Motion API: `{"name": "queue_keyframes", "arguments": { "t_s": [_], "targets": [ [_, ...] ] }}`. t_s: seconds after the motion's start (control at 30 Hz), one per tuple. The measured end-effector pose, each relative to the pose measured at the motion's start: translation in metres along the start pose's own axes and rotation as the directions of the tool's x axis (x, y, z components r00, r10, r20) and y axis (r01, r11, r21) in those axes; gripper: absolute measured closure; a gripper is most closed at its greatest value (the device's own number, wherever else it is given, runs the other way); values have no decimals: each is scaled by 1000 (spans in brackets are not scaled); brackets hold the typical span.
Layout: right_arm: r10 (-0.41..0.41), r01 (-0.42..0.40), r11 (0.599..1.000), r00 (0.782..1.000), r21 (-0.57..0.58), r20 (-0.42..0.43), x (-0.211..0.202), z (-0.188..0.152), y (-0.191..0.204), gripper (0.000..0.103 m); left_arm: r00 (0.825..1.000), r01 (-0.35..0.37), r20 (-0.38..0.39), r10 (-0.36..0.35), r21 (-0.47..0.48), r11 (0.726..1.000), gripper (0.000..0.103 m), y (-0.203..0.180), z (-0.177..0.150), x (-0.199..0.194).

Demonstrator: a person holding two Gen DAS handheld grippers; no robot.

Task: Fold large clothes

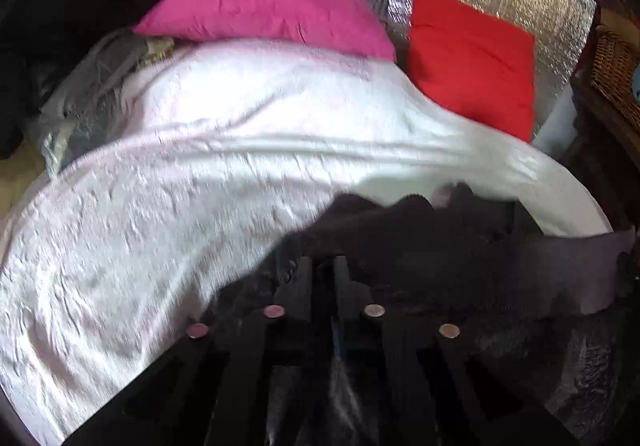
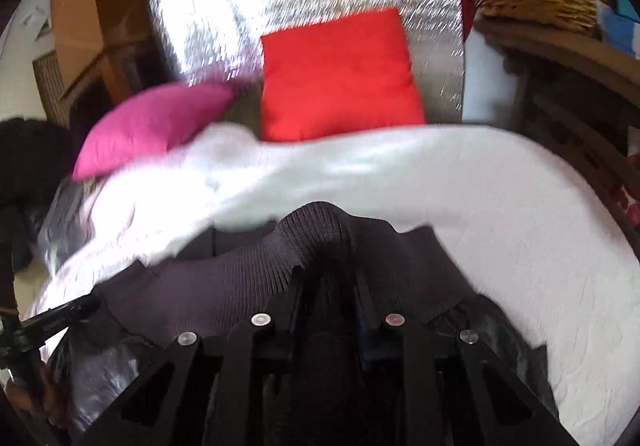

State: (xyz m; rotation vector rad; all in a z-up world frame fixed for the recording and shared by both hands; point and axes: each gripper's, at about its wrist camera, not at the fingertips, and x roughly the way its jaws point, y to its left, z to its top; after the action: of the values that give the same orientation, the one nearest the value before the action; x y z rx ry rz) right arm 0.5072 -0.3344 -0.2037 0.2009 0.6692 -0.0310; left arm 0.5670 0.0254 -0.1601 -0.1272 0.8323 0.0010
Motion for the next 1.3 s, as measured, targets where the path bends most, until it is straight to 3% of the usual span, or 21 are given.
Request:
{"name": "queue_keyframes", "arguments": {
  "t_s": [0.07,0.13,0.2,0.3,0.37,0.4,0.47,0.53,0.6,0.67,0.73,0.87,0.97,1.03,1.07,1.1,1.17,1.23,1.3],
  "targets": [
    [19,-19,997,1000,73,-6,14,2,-12,80,997,-55,45,57,-33,998,97,3,5,3],
    [97,-75,977,990,199,-106,51,-6,-33,78,997,-71,-29,70,-46,996,98,7,2,27],
    [171,-103,946,964,308,-202,79,-15,-49,74,994,-76,-86,72,-43,996,98,7,-2,42],
    [248,-167,905,955,390,-166,69,-4,-64,65,996,-60,-71,56,-43,997,98,8,0,34],
    [259,-178,890,955,420,-145,60,3,-74,64,996,-39,-79,35,-58,998,97,13,0,27],
    [282,-201,870,952,450,-121,54,6,-82,56,997,-25,-81,19,-75,997,96,18,0,21],
    [353,-267,786,934,558,-51,34,7,-106,25,997,-17,-83,9,-94,995,94,24,-3,19],
    [357,-298,734,934,610,27,9,7,-123,22,996,-11,-86,3,-91,996,93,24,-7,7],
    [340,-293,764,940,575,27,-11,12,-128,22,996,-31,-89,26,-51,998,90,27,-16,-8],
    [280,-233,836,960,496,-21,-33,10,-125,22,993,-62,-104,61,-5,998,81,30,-28,-21],
    [190,-151,893,980,425,-51,-54,-3,-120,22,993,-64,-103,65,17,998,72,37,-39,-36],
    [-7,51,953,989,298,-147,-83,-35,-116,22,992,-108,-68,110,35,994,63,49,-55,-70],
    [-41,93,959,981,269,-191,-88,-58,-119,24,985,-152,-83,153,13,988,58,66,-73,-83],
    [-48,108,962,972,252,-231,-83,-71,-118,40,977,-175,-121,173,-1,985,56,77,-86,-79],
    [-56,119,966,964,231,-261,-79,-79,-119,64,972,-171,-163,168,-2,985,56,81,-94,-70],
    [-52,117,969,958,217,-283,-74,-86,-116,67,968,-166,-192,162,-3,986,56,84,-99,-63],
    [-90,139,972,965,189,-247,-83,-84,-107,74,965,-184,-188,185,27,983,53,84,-103,-56],
    [-98,137,971,976,197,-197,-98,-78,-102,74,946,-263,-181,270,63,963,53,84,-105,-53],
    [-92,135,960,980,247,-178,-103,-79,-109,74,935,-269,-235,266,21,963,53,95,-108,-47]
  ]
}}
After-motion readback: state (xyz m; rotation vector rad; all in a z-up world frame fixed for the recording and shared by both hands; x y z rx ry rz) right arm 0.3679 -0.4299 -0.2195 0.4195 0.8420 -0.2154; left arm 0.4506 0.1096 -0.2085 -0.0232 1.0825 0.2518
